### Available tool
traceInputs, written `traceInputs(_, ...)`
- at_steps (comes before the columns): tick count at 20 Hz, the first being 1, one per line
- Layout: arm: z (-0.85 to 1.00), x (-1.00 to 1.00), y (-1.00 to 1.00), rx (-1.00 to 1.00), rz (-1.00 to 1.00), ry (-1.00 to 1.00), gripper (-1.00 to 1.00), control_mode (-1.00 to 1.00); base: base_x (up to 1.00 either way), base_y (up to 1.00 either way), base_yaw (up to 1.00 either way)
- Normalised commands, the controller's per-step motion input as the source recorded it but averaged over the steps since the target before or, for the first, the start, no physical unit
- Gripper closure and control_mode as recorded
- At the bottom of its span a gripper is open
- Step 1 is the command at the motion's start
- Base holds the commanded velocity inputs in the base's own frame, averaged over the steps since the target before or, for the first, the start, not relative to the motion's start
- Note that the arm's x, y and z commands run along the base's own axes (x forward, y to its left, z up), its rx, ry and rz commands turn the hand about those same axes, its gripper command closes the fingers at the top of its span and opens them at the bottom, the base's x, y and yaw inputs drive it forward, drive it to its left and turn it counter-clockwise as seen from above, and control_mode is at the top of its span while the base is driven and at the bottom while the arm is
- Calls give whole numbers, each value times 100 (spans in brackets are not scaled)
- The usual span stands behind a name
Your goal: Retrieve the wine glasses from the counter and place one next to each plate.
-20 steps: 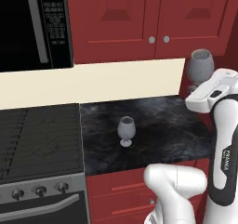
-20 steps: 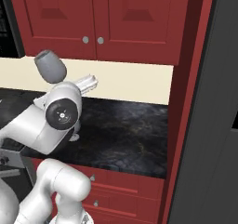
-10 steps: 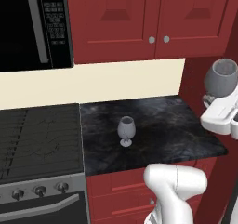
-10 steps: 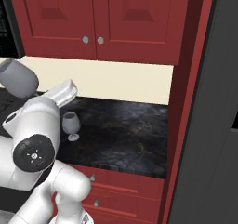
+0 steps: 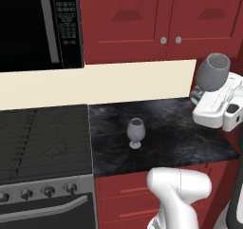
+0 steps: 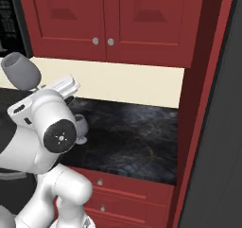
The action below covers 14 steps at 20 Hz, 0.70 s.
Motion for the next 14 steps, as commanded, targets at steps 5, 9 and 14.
traceInputs(5,0,0,0,0,0,0,100,100,0,99,37)
traceInputs(9,0,0,0,0,0,0,100,100,-9,100,47)
traceInputs(14,0,0,0,0,0,0,100,100,-51,100,47)
